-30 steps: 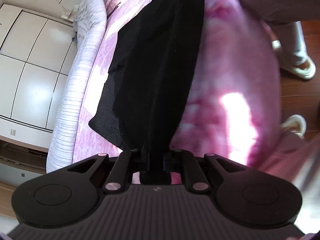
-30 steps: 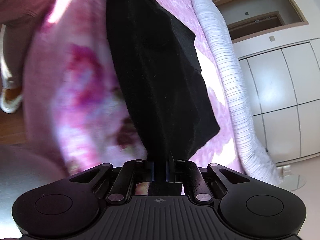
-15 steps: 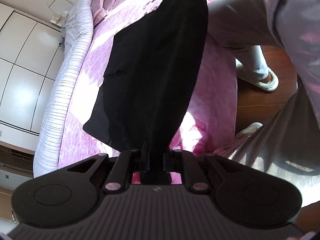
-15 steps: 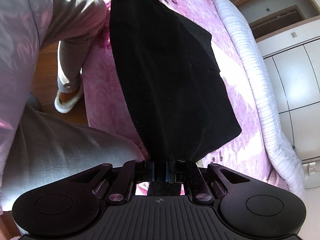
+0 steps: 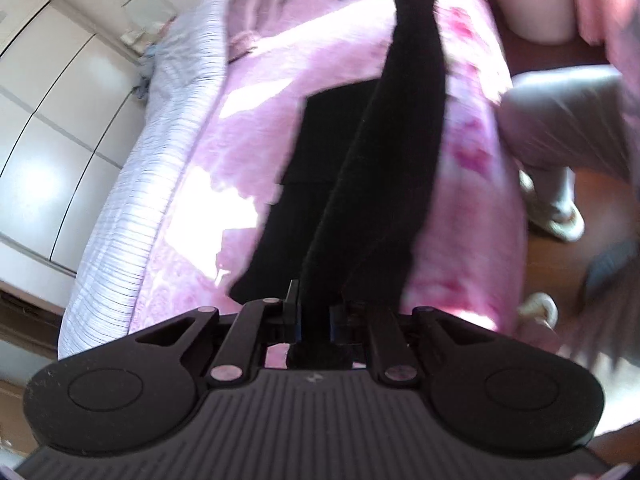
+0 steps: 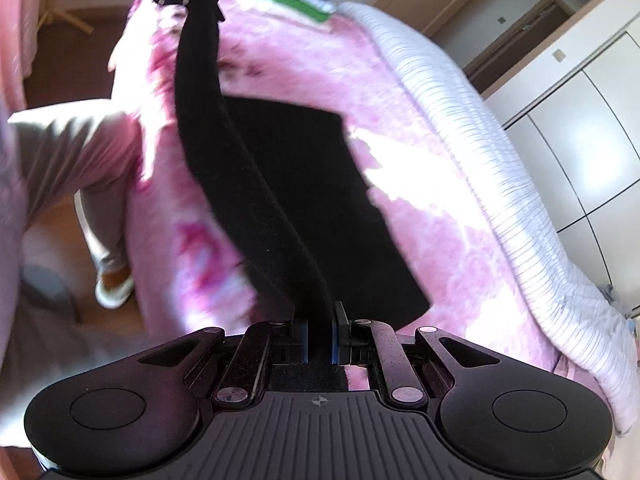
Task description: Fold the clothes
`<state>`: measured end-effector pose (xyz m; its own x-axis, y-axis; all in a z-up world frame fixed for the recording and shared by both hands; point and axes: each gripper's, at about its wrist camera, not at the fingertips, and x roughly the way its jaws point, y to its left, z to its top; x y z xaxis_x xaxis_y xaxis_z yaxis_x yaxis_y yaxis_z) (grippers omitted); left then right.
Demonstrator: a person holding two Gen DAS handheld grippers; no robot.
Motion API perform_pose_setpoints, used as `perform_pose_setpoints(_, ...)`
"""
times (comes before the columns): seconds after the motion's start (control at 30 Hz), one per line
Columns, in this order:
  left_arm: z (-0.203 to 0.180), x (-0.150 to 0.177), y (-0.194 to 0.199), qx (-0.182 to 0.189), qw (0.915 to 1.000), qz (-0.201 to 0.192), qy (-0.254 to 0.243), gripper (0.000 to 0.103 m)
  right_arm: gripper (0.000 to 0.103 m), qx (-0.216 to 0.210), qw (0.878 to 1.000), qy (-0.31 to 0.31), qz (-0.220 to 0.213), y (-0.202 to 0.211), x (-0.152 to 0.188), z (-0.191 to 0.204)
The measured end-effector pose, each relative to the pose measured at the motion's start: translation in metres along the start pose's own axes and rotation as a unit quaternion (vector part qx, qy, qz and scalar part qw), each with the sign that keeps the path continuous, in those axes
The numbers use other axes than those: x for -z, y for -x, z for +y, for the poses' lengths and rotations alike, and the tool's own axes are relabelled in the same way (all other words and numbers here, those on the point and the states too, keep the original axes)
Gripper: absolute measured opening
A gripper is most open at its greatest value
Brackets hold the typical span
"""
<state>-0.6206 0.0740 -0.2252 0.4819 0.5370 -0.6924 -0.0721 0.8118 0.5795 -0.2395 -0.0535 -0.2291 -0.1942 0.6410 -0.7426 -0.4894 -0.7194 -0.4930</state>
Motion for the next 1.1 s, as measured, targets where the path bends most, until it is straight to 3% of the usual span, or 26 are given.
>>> perform_pose_setpoints(0.13,0.072,-0.015,-0.046,-0.044,0.9964,-0.011,0.071,0.025,0.011,0.011,0.999,-0.041,-0.001,-0.03,-0.016,-0.067)
perform_pose_setpoints(0.17,0.088,-0.017,-0.057,-0.061,0.993,-0.013,0.1,0.026,0.019,0.025,0.998,-0.061,0.004,-0.042,-0.019,-0.086)
perform_pose_setpoints(0.2,0.104,-0.019,-0.069,-0.077,0.9885,-0.016,0.129,0.026,0.027,0.053,0.995,-0.083,0.007,-0.055,-0.021,-0.101)
perform_pose_setpoints(0.23,0.112,-0.013,-0.078,-0.073,0.9835,-0.015,0.165,0.027,0.029,0.089,0.99,-0.106,0.009,-0.067,-0.022,-0.115)
perform_pose_setpoints(0.3,0.127,-0.001,-0.094,-0.062,0.9696,-0.015,0.236,0.031,0.046,0.145,0.978,-0.148,0.0,-0.084,-0.022,-0.137)
perform_pose_setpoints(0.37,0.141,0.012,-0.111,-0.051,0.9504,-0.014,0.306,0.032,0.061,0.162,0.963,-0.212,-0.028,-0.091,-0.014,-0.156)
perform_pose_setpoints(0.43,0.156,0.024,-0.128,-0.039,0.9261,-0.013,0.375,0.037,0.063,0.141,0.943,-0.298,-0.049,-0.098,0.002,-0.17)
perform_pose_setpoints(0.53,0.164,0.05,-0.159,-0.005,0.8846,0.003,0.466,0.039,0.063,0.074,0.906,-0.414,-0.046,-0.125,0.031,-0.176)
perform_pose_setpoints(0.63,0.168,0.079,-0.19,0.034,0.8303,0.013,0.556,0.039,0.063,0.019,0.862,-0.507,-0.02,-0.157,0.061,-0.178)
perform_pose_setpoints(0.73,0.171,0.107,-0.22,0.072,0.7656,0.023,0.639,0.039,0.063,-0.015,0.809,-0.587,-0.011,-0.183,0.084,-0.181)
perform_pose_setpoints(0.83,0.165,0.107,-0.229,0.056,0.7787,0.021,0.625,0.04,0.063,-0.028,0.756,-0.653,-0.019,-0.201,0.104,-0.194)
perform_pose_setpoints(0.9,0.161,0.107,-0.235,0.044,0.7879,0.019,0.614,0.037,0.062,-0.039,0.728,-0.684,-0.03,-0.215,0.111,-0.199)
perform_pose_setpoints(0.93,0.159,0.106,-0.238,0.038,0.7924,0.018,0.608,0.015,0.06,-0.046,0.715,-0.697,-0.037,-0.222,0.115,-0.2)
perform_pose_setpoints(0.97,0.157,0.106,-0.241,0.033,0.7969,0.018,0.603,0.005,0.027,-0.048,0.707,-0.704,-0.041,-0.227,0.116,-0.201)
perform_pose_setpoints(1.0,0.156,0.106,-0.244,0.027,0.8013,0.017,0.597,0.005,0.011,-0.039,0.711,-0.701,-0.038,-0.23,0.114,-0.2)
perform_pose_setpoints(1.1,0.15,0.105,-0.253,0.009,0.814,0.014,0.581,0.006,0.011,0.006,0.757,-0.652,-0.035,-0.227,0.1,-0.188)
